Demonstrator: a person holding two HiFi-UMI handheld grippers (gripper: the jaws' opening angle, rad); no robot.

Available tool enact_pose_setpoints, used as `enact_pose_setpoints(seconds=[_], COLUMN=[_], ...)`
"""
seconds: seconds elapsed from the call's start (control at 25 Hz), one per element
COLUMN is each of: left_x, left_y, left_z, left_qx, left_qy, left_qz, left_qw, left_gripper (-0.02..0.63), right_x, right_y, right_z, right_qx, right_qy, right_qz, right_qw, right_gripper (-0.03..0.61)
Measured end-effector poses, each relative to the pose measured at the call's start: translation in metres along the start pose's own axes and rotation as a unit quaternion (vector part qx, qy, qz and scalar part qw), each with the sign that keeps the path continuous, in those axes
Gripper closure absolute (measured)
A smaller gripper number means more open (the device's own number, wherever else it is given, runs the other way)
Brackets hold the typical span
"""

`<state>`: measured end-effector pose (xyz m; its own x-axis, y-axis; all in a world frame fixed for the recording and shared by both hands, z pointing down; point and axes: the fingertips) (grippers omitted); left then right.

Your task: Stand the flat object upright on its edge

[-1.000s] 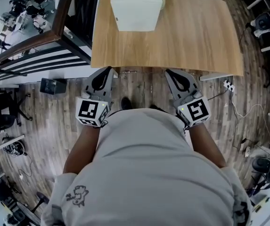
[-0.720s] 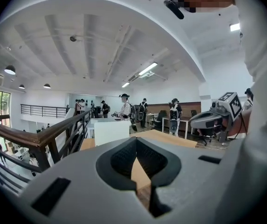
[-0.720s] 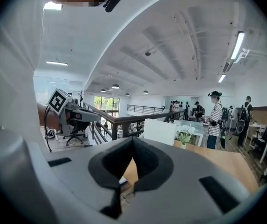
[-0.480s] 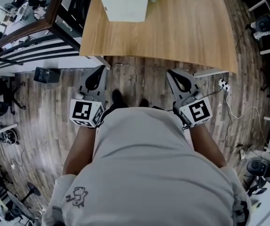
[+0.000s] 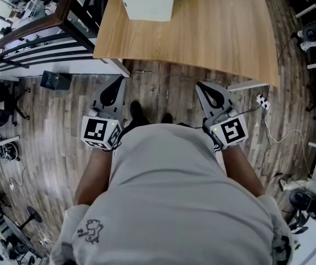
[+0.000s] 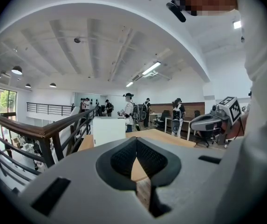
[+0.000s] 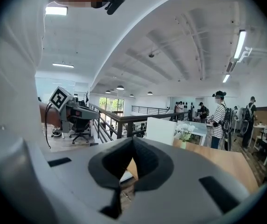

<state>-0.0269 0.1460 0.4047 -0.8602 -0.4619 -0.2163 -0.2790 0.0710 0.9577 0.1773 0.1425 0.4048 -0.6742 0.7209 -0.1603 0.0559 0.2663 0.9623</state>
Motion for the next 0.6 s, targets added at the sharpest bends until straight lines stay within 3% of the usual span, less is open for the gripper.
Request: enact_pose_setpoints(seconds=[0.6], left_x=[-0.016], left_y=[0.001], left_z=[-0.004], left_qx=[0.005], left_qy=[0.008], left_qz=[-0.001], left_qw=[1.0], left_gripper=[0.607], right_x=[-0.007], right_y=[0.007], right_z=[0.011], right_qx=[0.002], right_qy=[0.002], right_qz=[-0.006], right_qw=[1.0], right_gripper=[0.574])
Point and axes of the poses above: the fingertips, and each gripper's own axes: z backward along the fingers, x to its left, y out of its underside, and after that the axes turned 15 degrees about -z, right-handed
